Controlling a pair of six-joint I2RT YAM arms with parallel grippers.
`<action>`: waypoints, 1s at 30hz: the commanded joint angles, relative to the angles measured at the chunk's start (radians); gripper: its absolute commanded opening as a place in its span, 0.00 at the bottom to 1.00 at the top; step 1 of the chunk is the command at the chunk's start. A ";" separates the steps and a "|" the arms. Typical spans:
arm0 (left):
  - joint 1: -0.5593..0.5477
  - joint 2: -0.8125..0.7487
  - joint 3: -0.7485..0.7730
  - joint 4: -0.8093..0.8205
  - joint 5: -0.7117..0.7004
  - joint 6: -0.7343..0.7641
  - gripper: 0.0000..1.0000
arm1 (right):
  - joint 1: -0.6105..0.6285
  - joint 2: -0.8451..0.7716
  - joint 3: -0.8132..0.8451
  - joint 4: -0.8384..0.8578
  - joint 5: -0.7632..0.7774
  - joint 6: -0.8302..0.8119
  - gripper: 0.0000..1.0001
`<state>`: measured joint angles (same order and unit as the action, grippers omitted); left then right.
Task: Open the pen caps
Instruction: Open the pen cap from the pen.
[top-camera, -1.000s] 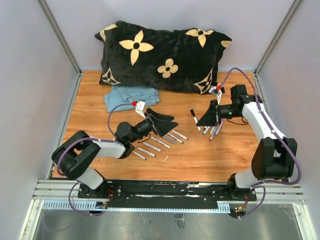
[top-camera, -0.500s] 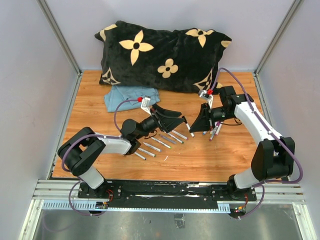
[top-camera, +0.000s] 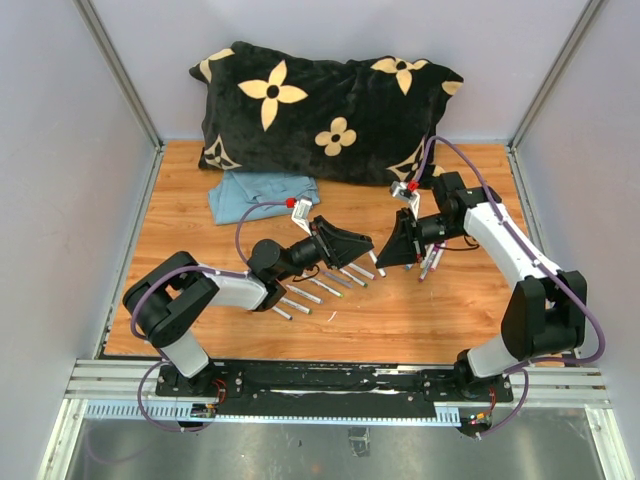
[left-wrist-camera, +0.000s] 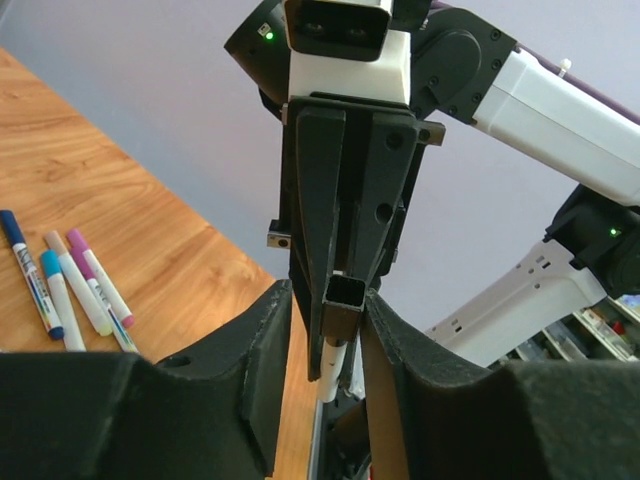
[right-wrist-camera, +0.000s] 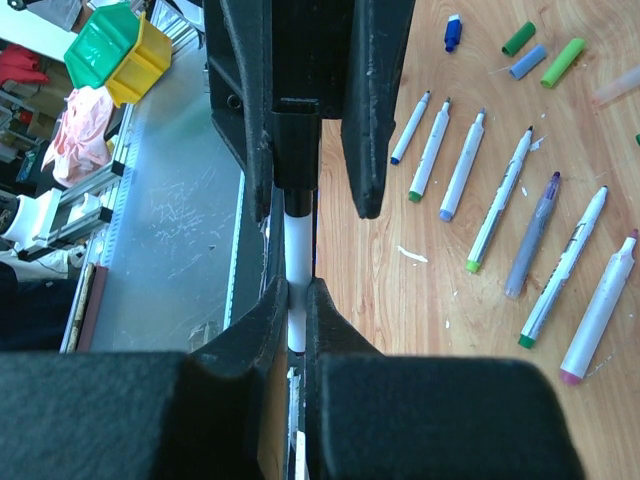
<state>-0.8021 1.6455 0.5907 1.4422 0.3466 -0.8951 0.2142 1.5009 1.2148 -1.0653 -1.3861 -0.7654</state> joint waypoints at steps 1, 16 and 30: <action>-0.009 0.005 0.030 0.025 0.016 0.014 0.37 | 0.028 0.011 0.026 -0.020 0.014 -0.020 0.01; -0.009 -0.019 0.017 0.037 0.015 0.009 0.19 | 0.040 0.013 0.015 0.015 0.040 0.013 0.01; -0.017 0.002 0.007 0.075 0.000 -0.002 0.00 | 0.072 -0.109 -0.117 0.392 0.032 0.346 0.45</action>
<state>-0.8070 1.6447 0.5915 1.4612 0.3565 -0.9009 0.2504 1.4673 1.1526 -0.8852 -1.3521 -0.6079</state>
